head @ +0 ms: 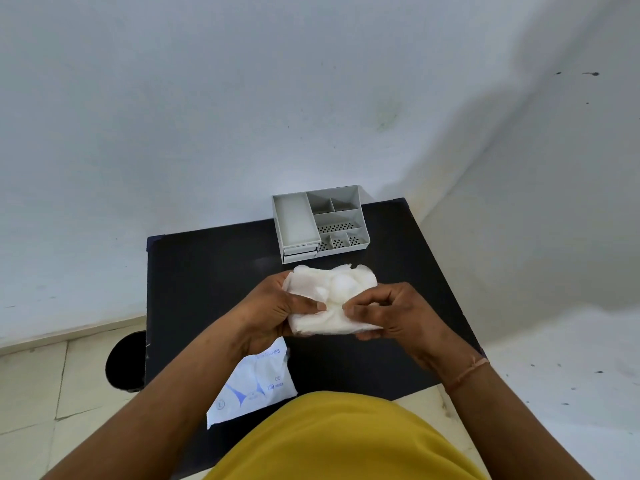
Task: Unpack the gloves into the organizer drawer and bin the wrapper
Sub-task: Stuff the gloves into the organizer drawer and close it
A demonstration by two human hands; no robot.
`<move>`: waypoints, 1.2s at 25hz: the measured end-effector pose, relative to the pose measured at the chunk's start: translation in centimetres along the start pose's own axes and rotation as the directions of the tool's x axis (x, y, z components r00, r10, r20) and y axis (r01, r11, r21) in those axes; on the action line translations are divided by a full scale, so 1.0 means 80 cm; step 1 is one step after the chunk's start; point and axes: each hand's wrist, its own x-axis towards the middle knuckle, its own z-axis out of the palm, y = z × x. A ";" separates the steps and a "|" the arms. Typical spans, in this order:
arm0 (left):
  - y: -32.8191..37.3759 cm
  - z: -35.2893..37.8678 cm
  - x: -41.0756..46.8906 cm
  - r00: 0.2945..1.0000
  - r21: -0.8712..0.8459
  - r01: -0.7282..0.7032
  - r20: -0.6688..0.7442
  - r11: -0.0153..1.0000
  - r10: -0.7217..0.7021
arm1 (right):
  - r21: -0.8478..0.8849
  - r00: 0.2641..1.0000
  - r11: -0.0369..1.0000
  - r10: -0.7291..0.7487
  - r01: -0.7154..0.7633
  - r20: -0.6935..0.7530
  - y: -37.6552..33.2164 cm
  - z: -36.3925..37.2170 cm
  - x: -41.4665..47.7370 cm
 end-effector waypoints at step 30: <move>0.034 -0.020 0.043 0.966 -0.066 0.191 0.190 0.979 -0.176 | 0.538 0.986 0.827 0.154 -0.164 0.064 0.042 -0.019 0.041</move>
